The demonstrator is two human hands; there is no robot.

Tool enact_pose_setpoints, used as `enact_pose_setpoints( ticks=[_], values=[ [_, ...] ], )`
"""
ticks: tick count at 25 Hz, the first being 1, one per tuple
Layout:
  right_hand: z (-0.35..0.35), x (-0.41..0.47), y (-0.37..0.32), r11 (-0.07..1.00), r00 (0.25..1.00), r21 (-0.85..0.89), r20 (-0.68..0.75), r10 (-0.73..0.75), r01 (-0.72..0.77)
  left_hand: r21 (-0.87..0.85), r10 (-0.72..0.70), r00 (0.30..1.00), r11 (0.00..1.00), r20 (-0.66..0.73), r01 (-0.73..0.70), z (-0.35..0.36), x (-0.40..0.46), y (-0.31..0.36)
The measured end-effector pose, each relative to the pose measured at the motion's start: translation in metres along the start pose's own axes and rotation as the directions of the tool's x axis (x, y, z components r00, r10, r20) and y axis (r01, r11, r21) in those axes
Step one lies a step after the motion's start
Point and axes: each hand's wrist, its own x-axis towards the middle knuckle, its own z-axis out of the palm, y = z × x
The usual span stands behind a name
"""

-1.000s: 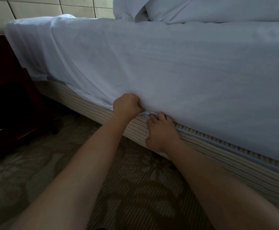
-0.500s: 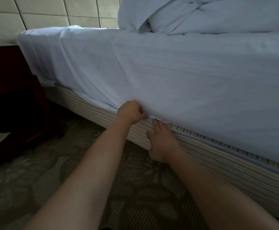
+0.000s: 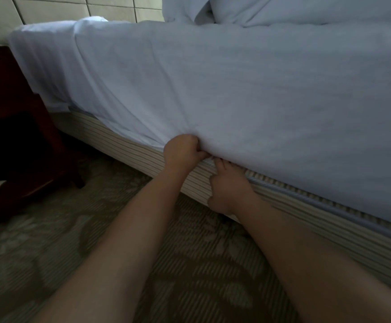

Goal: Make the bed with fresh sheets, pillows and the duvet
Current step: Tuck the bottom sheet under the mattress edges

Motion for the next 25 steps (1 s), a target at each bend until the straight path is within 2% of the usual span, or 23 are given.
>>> enact_pose_setpoints(
  ticks=[3,7,10,13,15,17,20,23,25],
  values=[
    [0.002,-0.007,-0.006,1.0,0.998,-0.014,-0.058,-0.005,0.004,-0.139,0.084,0.991,0.988,0.102,-0.07,-0.012,0.002,-0.022],
    [0.016,0.001,-0.009,0.995,0.983,0.098,-0.181,0.023,-0.005,-0.046,0.188,0.973,0.982,0.132,-0.184,-0.02,-0.001,-0.053],
    [0.026,0.011,-0.018,0.992,0.958,0.122,-0.281,0.061,-0.027,-0.082,0.184,0.976,0.981,0.119,-0.175,-0.02,0.006,-0.063],
    [0.03,0.023,-0.022,0.988,0.92,0.141,-0.376,0.108,-0.059,-0.008,0.164,0.984,0.986,0.063,-0.164,-0.017,0.017,-0.06],
    [0.031,0.03,-0.027,0.981,0.888,0.156,-0.427,0.17,-0.113,0.019,0.098,0.995,0.995,-0.009,-0.098,-0.013,0.024,-0.055],
    [0.033,0.032,-0.035,0.971,0.861,0.165,-0.453,0.231,-0.174,-0.013,0.019,0.998,1.0,-0.062,-0.02,-0.011,0.03,-0.054],
    [0.036,0.038,-0.038,0.971,0.85,0.141,-0.47,0.239,-0.195,0.051,0.024,0.995,0.999,-0.093,-0.019,-0.009,0.036,-0.053],
    [0.03,0.045,-0.037,0.976,0.876,0.068,-0.432,0.214,-0.205,0.19,0.089,0.987,0.98,-0.133,-0.062,-0.003,0.031,-0.048],
    [0.022,0.046,-0.038,0.986,0.918,-0.004,-0.364,0.156,-0.169,0.157,0.067,0.99,0.986,-0.12,-0.047,-0.004,0.028,-0.048]
  ],
)
